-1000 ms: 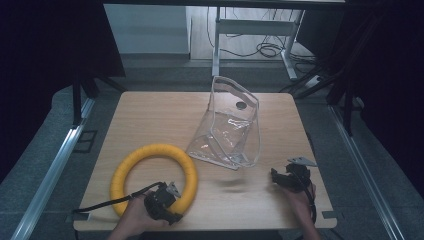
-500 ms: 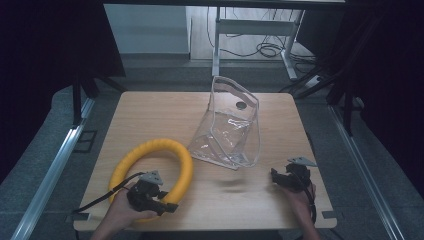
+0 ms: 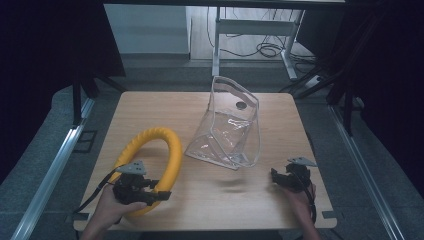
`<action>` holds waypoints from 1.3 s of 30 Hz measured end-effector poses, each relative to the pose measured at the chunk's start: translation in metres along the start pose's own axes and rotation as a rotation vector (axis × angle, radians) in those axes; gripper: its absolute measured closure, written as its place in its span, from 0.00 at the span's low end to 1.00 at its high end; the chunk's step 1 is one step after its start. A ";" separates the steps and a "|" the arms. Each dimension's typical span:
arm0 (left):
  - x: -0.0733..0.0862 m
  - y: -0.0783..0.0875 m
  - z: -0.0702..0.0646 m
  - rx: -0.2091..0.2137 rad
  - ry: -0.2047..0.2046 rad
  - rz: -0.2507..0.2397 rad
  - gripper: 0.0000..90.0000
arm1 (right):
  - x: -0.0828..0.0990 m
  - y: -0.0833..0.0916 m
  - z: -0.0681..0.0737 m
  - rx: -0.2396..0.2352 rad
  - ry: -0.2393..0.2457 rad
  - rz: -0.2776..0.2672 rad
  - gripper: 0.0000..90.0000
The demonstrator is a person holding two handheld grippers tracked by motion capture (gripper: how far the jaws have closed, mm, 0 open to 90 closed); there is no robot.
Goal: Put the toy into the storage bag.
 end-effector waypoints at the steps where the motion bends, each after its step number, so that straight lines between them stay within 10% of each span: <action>1: 0.000 0.000 0.000 0.000 0.000 0.000 0.55 | 0.000 0.000 0.000 0.000 0.000 0.000 0.17; 26: -0.058 0.055 -0.007 -0.118 -0.122 -0.286 0.54 | 0.000 0.000 -0.001 0.005 -0.005 0.003 0.17; 39: -0.074 0.058 -0.009 -0.053 -0.105 -0.377 0.54 | 0.000 0.000 0.000 0.001 -0.008 0.003 0.17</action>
Point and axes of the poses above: each handheld gripper's, and its own axes: y roughly backward along the jaws, x roughly out of its underside, z roughly to its left, the point moved 8 cm from there along -y, roughly forward along the jaws, and after that the axes turned 13 degrees about x, right-handed, at the moved point
